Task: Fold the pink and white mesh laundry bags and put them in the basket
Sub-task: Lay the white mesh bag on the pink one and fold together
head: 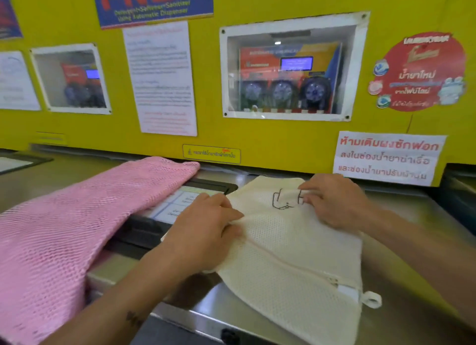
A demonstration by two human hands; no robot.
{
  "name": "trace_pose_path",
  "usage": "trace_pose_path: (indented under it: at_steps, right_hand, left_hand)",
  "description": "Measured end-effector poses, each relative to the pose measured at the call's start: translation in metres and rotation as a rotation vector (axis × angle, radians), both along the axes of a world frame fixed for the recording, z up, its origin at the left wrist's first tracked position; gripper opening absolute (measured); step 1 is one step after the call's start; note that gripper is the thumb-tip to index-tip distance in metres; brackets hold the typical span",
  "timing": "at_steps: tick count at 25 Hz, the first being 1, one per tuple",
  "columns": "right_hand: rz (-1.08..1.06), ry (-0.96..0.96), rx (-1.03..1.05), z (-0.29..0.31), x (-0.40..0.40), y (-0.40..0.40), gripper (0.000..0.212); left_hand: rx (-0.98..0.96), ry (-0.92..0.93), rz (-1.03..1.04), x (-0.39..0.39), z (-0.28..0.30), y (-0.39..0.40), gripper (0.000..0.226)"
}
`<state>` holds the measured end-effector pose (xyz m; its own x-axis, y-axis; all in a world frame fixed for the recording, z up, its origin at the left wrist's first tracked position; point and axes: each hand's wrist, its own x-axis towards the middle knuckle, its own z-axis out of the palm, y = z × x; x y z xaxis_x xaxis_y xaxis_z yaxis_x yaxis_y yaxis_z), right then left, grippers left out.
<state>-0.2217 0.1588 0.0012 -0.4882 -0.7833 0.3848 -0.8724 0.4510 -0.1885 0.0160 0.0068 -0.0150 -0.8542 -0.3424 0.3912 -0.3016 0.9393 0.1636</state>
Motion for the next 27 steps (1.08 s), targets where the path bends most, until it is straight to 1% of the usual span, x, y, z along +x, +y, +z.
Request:
trace_pose_path:
  at_steps: [2,5,9,11,12,13,15,16,17,18,19,21,27]
  right_hand:
    - [0.016,0.012,-0.086,0.021,0.02,-0.028,0.019]
    - [0.053,0.023,-0.195,0.06,0.061,-0.083,0.027]
    - [0.154,0.019,-0.321,0.099,0.124,-0.175,0.031]
    - [0.178,0.009,-0.316,0.103,0.156,-0.226,0.032]
    - [0.18,0.007,-0.249,0.099,0.168,-0.251,0.034]
    - [0.178,0.013,-0.116,0.092,0.179,-0.274,0.04]
    - [0.192,0.0,0.24,0.068,0.2,-0.31,0.063]
    - [0.201,-0.029,0.384,0.055,0.21,-0.321,0.074]
    - [0.215,-0.049,0.476,0.044,0.219,-0.328,0.078]
    - [0.244,-0.056,0.53,0.034,0.226,-0.331,0.075]
    - [0.277,-0.06,0.575,0.026,0.234,-0.332,0.069]
    - [0.32,-0.078,0.611,0.015,0.242,-0.335,0.059]
    - [0.357,-0.05,0.539,0.006,0.245,-0.342,0.053]
  left_hand:
    - [-0.1,0.061,0.039,0.026,0.016,-0.02,0.033]
    - [-0.204,0.153,0.099,0.074,0.048,-0.062,0.038]
    - [-0.245,0.212,0.225,0.148,0.078,-0.136,0.034]
    - [-0.214,0.197,0.275,0.183,0.08,-0.178,0.034]
    - [-0.173,0.166,0.3,0.198,0.077,-0.197,0.036]
    - [-0.126,0.111,0.329,0.211,0.071,-0.215,0.04]
    - [-0.008,-0.061,0.377,0.23,0.052,-0.241,0.052]
    - [0.076,-0.153,0.376,0.238,0.041,-0.251,0.054]
    - [0.18,-0.225,0.346,0.243,0.031,-0.257,0.055]
    - [0.275,-0.281,0.308,0.246,0.022,-0.26,0.057]
    - [0.328,-0.327,0.273,0.248,0.015,-0.263,0.059]
    - [0.324,-0.352,0.248,0.25,0.008,-0.267,0.062]
    - [0.253,-0.231,0.247,0.262,0.004,-0.263,0.054]
